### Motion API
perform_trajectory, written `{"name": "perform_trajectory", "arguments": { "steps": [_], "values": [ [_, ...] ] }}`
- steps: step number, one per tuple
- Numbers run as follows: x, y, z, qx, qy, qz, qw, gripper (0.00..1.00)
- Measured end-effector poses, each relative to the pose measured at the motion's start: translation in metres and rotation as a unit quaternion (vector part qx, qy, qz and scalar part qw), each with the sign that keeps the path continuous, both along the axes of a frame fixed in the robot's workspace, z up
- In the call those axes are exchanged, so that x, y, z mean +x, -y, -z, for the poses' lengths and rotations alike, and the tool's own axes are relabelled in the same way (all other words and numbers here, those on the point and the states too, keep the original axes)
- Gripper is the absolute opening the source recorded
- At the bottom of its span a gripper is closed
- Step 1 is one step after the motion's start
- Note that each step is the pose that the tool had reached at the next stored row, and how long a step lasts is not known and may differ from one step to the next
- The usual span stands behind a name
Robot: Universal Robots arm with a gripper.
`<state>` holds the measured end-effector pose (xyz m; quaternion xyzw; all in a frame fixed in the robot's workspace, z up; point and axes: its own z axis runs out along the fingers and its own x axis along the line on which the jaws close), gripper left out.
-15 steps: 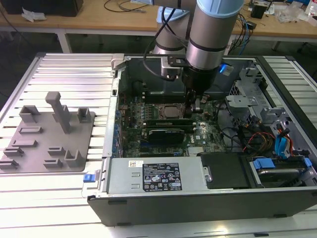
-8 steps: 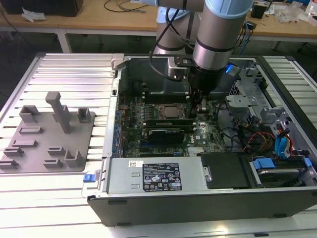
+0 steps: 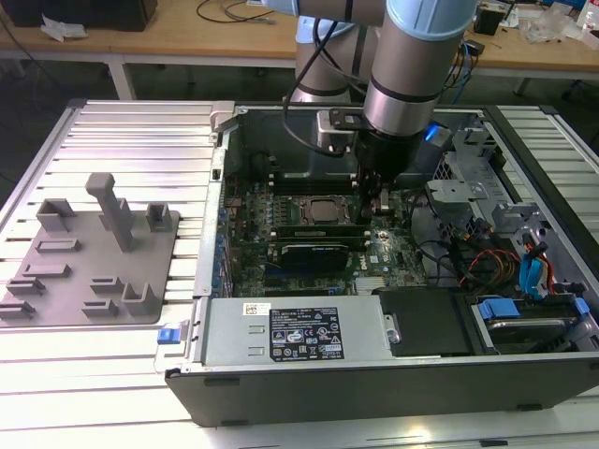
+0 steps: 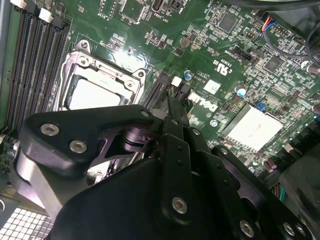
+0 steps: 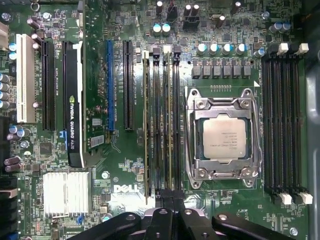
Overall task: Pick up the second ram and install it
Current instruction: 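Press down the second ram until it locks into place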
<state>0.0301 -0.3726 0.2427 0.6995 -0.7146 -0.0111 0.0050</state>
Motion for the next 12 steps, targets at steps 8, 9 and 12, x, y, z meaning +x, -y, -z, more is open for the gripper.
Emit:
{"name": "perform_trajectory", "arguments": {
  "steps": [8,9,12],
  "values": [
    [-0.0010,-0.0030,0.0050,-0.0001,0.0000,0.000,1.0000,0.08],
    [-0.0010,-0.0031,0.0066,0.0000,0.0000,0.000,1.0000,0.08],
    [-0.0011,-0.0030,0.0093,-0.0002,-0.0001,0.000,1.0000,0.08]
  ]
}}
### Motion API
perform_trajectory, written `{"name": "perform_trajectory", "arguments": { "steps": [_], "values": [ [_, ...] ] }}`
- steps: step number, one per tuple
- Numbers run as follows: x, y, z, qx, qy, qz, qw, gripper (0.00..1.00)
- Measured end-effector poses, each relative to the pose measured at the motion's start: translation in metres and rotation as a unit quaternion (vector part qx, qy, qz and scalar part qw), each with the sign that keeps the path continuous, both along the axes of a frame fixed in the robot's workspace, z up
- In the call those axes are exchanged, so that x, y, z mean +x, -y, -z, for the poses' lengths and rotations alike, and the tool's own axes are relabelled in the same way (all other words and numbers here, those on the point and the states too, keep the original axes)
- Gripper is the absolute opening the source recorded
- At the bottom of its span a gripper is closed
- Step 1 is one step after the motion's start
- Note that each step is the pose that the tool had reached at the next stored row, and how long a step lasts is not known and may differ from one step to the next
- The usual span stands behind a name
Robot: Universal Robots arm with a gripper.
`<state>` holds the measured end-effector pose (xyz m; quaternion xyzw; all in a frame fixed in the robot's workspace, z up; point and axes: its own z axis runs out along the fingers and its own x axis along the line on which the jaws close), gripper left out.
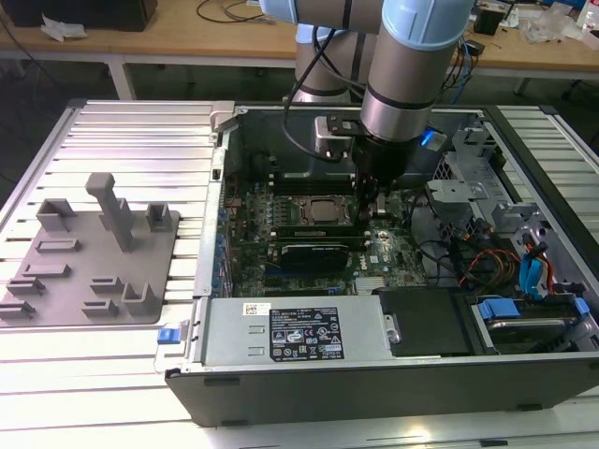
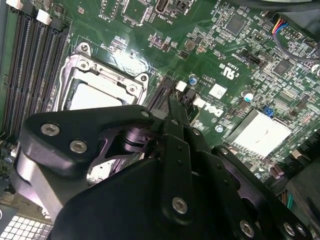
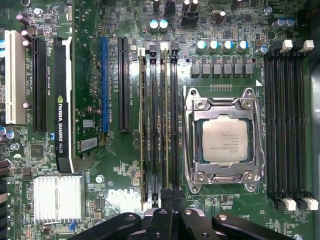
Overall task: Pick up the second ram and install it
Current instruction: 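Press down the second ram until it locks into place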
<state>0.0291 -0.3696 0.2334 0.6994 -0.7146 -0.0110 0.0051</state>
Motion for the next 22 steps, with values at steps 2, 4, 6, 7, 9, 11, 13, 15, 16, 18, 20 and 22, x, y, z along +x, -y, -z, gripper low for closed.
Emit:
{"name": "perform_trajectory", "arguments": {
  "steps": [2,4,6,7,9,11,13,15,16,18,20,22],
  "values": [
    [0.000,-0.0001,0.0012,0.0002,0.0001,0.000,1.0000,0.08],
    [0.000,0.0001,0.0028,-0.0002,0.0000,0.000,1.0000,0.08],
    [0.000,0.0000,0.0031,0.0000,0.0000,0.000,1.0000,0.08],
    [0.000,-0.0001,0.0034,0.0001,0.0001,0.000,1.0000,0.08],
    [0.000,0.0000,0.0040,-0.0001,0.0000,0.000,1.0000,0.08],
    [0.000,0.0000,0.0042,0.0000,0.0000,0.000,1.0000,0.08],
    [0.000,-0.0001,0.0035,0.0004,0.0001,0.000,1.0000,0.08],
    [0.000,-0.0001,-0.0034,0.0001,0.0001,0.000,1.0000,0.08],
    [0.000,0.0000,-0.0070,0.0001,0.0001,0.000,1.0000,0.08],
    [0.000,-0.0001,-0.0127,0.0001,0.0001,0.000,1.0000,0.08],
    [0.000,0.0000,-0.0128,0.0001,0.0001,0.000,1.0000,0.08],
    [-0.005,0.0000,-0.0128,0.0000,0.0000,0.000,1.0000,0.08]
  ]
}}
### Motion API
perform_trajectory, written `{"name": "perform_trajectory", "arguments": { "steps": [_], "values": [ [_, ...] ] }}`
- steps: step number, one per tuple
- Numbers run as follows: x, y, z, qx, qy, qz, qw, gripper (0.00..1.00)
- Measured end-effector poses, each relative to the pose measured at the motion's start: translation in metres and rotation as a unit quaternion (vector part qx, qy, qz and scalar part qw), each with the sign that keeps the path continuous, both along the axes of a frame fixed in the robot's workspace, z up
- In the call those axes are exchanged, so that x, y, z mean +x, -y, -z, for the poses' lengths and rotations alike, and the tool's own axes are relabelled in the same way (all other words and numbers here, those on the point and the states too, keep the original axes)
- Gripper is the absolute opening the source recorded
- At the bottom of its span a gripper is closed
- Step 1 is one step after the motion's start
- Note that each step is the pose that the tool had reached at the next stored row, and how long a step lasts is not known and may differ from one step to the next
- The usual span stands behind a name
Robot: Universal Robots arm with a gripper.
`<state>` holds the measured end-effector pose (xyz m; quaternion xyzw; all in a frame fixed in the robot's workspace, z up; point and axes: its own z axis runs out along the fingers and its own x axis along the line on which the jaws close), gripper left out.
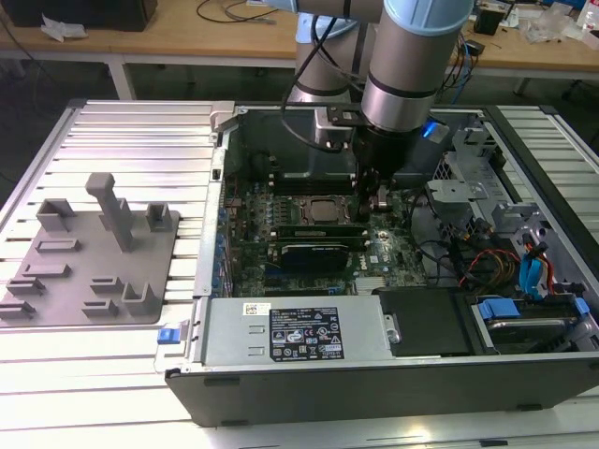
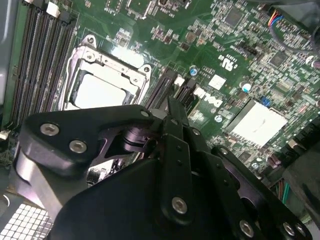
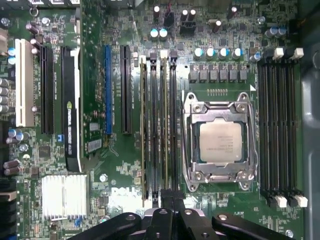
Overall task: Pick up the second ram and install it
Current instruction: 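Press down the second ram until it locks into place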
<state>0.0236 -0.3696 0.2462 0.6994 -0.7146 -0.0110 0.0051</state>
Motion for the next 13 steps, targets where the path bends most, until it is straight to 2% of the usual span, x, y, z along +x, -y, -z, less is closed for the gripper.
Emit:
{"name": "perform_trajectory", "arguments": {
  "steps": [5,13],
  "values": [
    [-0.026,0.0000,0.0000,0.0000,0.0000,0.000,1.0000,0.08],
    [-0.048,0.0000,0.0000,0.0000,0.0000,0.000,1.0000,0.08]
  ]
}}
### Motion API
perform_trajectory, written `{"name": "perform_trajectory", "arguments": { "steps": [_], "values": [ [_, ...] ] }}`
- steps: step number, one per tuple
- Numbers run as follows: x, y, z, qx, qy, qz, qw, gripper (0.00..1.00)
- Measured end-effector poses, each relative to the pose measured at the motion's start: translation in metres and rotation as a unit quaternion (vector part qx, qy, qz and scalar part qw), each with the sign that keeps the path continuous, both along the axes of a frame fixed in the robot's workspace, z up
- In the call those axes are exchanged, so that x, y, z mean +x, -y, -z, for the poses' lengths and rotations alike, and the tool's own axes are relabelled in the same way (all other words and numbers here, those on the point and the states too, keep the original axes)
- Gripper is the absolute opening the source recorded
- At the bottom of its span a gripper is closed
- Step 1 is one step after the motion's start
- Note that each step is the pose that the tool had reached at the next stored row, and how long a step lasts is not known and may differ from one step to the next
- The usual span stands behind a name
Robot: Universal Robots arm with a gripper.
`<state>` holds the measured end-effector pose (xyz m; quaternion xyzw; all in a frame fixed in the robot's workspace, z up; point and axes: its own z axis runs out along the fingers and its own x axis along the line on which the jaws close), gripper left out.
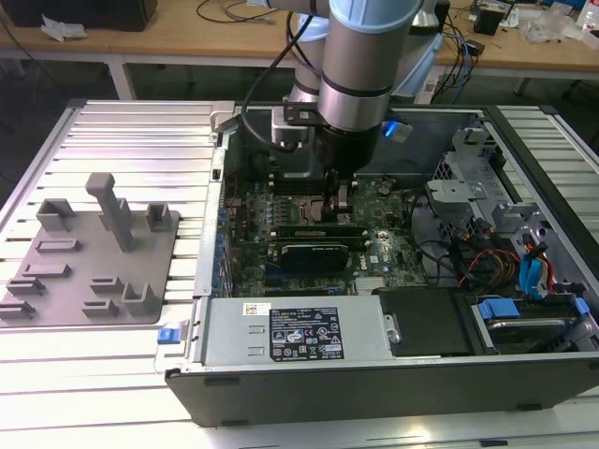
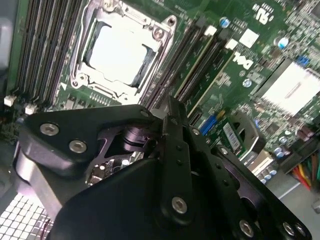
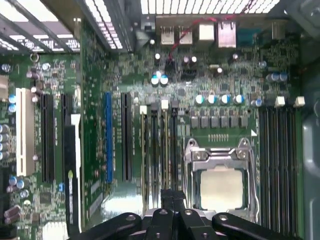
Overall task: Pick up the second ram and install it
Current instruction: 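Press down the second ram until it locks into place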
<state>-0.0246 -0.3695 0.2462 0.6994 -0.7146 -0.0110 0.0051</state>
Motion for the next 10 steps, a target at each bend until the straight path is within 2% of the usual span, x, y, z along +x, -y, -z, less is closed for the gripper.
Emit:
{"name": "perform_trajectory", "arguments": {
  "steps": [10],
  "values": [
    [-0.031,-0.0001,0.0000,0.0000,0.0000,0.000,1.0000,0.08]
  ]
}}
